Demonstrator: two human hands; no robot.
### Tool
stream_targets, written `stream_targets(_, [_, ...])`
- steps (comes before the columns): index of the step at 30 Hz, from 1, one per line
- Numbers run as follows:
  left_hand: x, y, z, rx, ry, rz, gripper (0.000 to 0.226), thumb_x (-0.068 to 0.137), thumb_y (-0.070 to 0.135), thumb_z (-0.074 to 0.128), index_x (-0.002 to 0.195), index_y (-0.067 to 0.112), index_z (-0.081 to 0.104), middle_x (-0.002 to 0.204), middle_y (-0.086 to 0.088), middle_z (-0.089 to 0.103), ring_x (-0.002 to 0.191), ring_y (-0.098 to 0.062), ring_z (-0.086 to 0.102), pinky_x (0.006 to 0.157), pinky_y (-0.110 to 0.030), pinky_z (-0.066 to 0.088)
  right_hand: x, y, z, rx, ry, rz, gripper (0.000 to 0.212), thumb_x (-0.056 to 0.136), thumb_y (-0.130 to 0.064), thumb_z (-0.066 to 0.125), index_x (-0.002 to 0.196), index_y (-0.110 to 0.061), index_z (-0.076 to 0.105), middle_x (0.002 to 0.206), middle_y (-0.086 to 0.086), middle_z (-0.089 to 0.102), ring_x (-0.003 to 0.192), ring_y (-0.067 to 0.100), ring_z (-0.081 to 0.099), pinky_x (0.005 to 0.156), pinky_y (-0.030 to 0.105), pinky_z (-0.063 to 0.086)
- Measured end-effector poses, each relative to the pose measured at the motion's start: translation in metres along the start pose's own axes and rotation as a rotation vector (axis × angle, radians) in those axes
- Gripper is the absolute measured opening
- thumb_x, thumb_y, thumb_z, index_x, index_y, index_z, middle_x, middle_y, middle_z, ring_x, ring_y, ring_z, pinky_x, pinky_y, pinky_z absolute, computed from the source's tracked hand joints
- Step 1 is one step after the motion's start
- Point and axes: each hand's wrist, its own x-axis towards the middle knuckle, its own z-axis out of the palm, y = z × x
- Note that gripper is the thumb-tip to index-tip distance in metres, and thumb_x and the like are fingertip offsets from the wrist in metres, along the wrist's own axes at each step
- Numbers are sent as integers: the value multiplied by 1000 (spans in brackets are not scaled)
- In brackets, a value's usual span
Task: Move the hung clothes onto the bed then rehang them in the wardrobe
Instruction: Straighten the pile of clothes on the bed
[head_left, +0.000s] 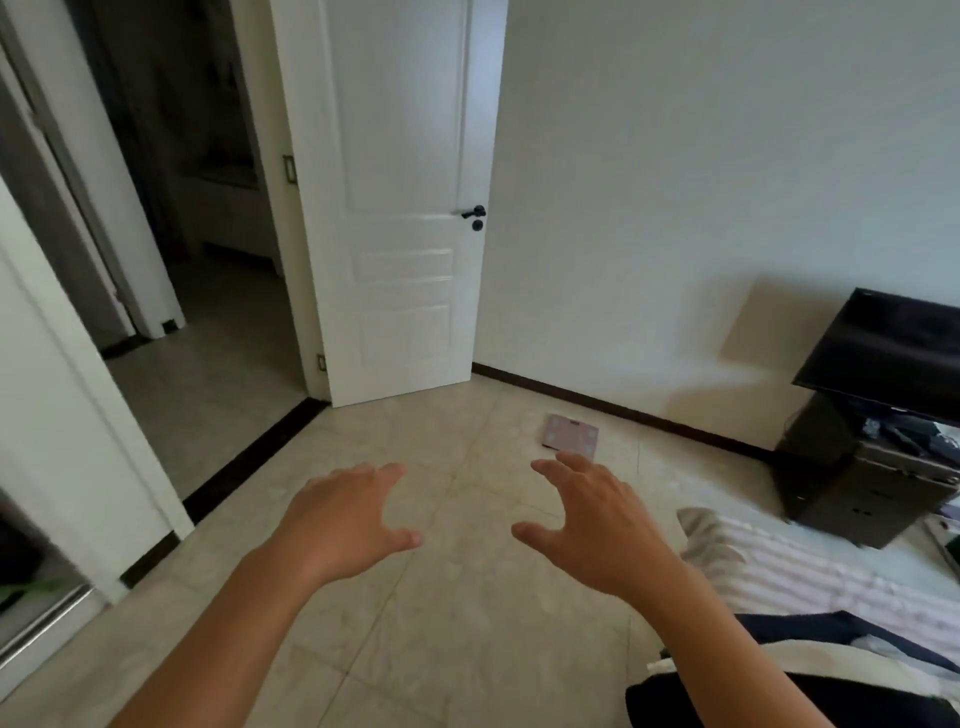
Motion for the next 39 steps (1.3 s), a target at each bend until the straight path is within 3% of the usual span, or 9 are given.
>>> stream_targets(7, [-81,-148,-53,-20,132,-147,72,85,65,56,146,34,35,137,9,53,121,-16,53,94,-32,45,29,-172,27,30,-55,-198,73,88,-62,59,149,-30,35,154,-8,37,138,14,39,113,35,34])
stream_targets(12, [-138,-238,-79,-36,174,-304,74,89,61,55,151,30,29,149,7,45,130,-17,49,102,-34,42,48,-281,44,-3,-122,-345,70,89,-61,57,148,-31,35,153,-8,38,138,16,38,112,35,32])
stream_targets(19, [-190,-348,-90,-82,205,-522,75,88,63,53,151,30,28,148,6,45,132,-17,46,103,-39,43,77,-411,69,-13,-173,-557,62,92,-49,61,147,-33,38,152,-10,39,138,14,38,111,32,33])
stream_targets(23, [-203,-405,-96,-95,216,-619,76,86,66,54,150,32,31,144,9,48,127,-15,49,101,-37,45,102,-478,85,5,-187,-658,60,91,-49,63,144,-32,42,146,-9,47,129,13,47,105,32,40])
stream_targets(26, [-205,-450,-106,-110,222,-678,67,84,65,57,141,33,42,127,10,57,111,-13,55,88,-32,48,128,-526,96,13,-205,-725,60,91,-49,62,144,-34,41,149,-11,44,128,12,49,107,34,41])
stream_targets(28, [-202,-481,-115,-117,222,-715,68,83,66,57,141,35,42,129,11,56,111,-12,54,82,-28,44,148,-558,101,8,-205,-770,60,92,-45,62,146,-35,39,152,-11,40,133,13,44,109,35,39])
stream_targets(34, [-185,-570,-152,-98,227,-804,75,86,66,54,150,34,30,150,8,41,132,-14,42,100,-31,39,212,-654,110,-18,-225,-915,63,93,-39,61,149,-33,34,153,-12,35,138,12,39,109,30,35])
stream_targets(39, [-177,-635,-184,-86,257,-856,66,88,61,56,143,29,39,139,6,51,120,-14,50,93,-30,43,250,-733,115,-37,-235,-985,58,93,-34,60,146,-27,39,148,-7,42,132,15,43,106,28,36])
